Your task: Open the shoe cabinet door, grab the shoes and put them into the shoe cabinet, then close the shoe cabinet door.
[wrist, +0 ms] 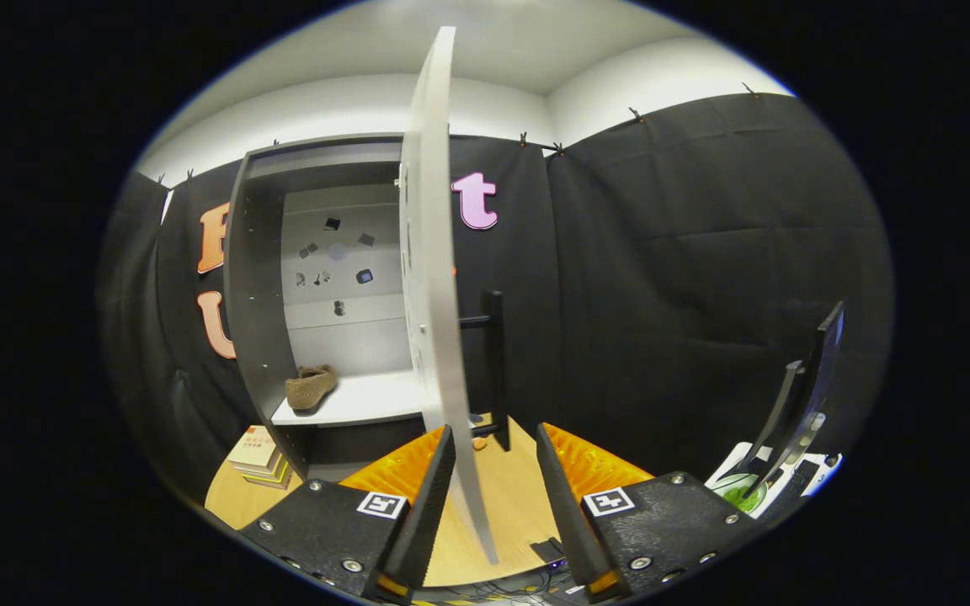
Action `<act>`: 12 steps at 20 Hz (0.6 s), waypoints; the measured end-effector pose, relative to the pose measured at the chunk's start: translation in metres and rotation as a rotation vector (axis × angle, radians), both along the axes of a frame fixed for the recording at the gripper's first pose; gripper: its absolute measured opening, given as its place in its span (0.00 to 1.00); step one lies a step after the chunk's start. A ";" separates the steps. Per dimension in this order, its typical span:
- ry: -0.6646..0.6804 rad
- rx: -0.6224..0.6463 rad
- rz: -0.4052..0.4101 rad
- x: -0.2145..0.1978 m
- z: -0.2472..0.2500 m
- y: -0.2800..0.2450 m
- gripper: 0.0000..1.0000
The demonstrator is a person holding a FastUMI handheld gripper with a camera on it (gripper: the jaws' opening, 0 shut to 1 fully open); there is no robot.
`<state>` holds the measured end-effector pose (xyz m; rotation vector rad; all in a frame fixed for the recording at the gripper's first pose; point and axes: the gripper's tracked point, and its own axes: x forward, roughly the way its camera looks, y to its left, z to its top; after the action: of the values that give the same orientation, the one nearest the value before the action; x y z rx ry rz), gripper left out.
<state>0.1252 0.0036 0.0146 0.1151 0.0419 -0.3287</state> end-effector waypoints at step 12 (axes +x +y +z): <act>0.014 -0.021 0.111 0.005 -0.001 0.016 0.62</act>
<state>0.1302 0.0194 0.0131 0.0896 0.0589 -0.2188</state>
